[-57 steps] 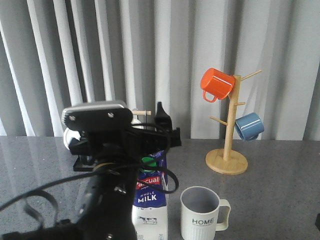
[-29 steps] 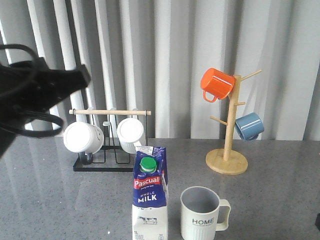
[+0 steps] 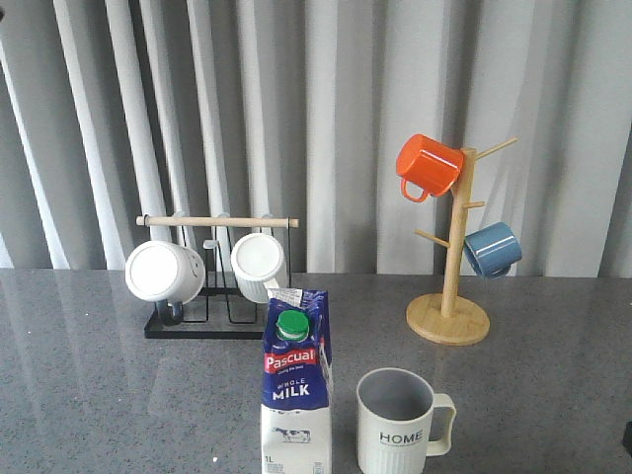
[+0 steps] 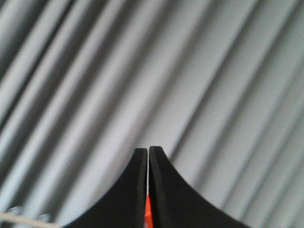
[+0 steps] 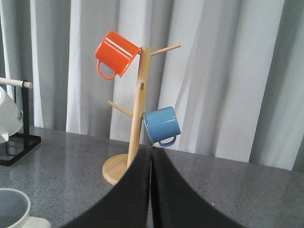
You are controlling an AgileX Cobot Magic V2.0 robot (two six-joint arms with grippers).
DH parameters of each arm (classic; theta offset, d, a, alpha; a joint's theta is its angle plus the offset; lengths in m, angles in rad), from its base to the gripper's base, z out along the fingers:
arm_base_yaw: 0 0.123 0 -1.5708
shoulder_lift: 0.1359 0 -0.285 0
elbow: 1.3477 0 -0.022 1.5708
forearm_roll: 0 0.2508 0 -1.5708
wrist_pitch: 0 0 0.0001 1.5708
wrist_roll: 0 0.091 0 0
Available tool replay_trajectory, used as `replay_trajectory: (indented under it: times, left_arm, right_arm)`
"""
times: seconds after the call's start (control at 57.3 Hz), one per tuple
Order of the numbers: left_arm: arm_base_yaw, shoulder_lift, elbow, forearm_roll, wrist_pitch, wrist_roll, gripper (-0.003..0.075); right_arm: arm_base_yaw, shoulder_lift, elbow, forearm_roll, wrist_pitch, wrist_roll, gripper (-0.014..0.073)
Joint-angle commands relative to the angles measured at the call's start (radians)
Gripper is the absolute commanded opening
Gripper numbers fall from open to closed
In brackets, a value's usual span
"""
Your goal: Place milk next to cup
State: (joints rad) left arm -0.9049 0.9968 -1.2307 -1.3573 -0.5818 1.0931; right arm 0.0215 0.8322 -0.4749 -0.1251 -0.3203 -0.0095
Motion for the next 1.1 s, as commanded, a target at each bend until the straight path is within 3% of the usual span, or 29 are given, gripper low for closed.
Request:
replay_trajectory:
  times: [0.0, 0.192, 0.437, 0.576, 0.926, 1.083]
  left_arm:
    - [-0.002, -0.033, -0.025, 0.239, 0.280, -0.100, -0.0008]
    - [0.018, -0.005, 0.044, 0.632, 0.477, -0.194, -0.0007]
    - [0.250, -0.122, 0.359, 1.018, 0.450, -0.757, -0.0007]
    - [0.398, -0.231, 0.552, 1.098, 0.450, -0.881, -0.0007]
    - [0.609, -0.534, 0.940, 1.124, 0.428, -0.892, -0.0007]
    - [0.712, -0.675, 1.045, 1.272, 0.427, -1.069, -0.0007]
  right_arm:
    - [-0.004, -0.006, -0.026, -0.005, -0.073, -0.006, -0.0003]
    - [-0.004, -0.006, -0.026, -0.005, -0.073, -0.006, -0.0003]
    - [-0.004, -0.006, -0.026, -0.005, -0.073, -0.006, -0.0003]
    - [-0.004, -0.006, -0.026, -0.005, -0.073, -0.006, -0.0003]
    - [-0.004, -0.006, -0.026, -0.005, -0.073, -0.006, -0.0003]
    - [-0.004, -0.006, -0.026, -0.005, -0.073, -0.006, -0.0003]
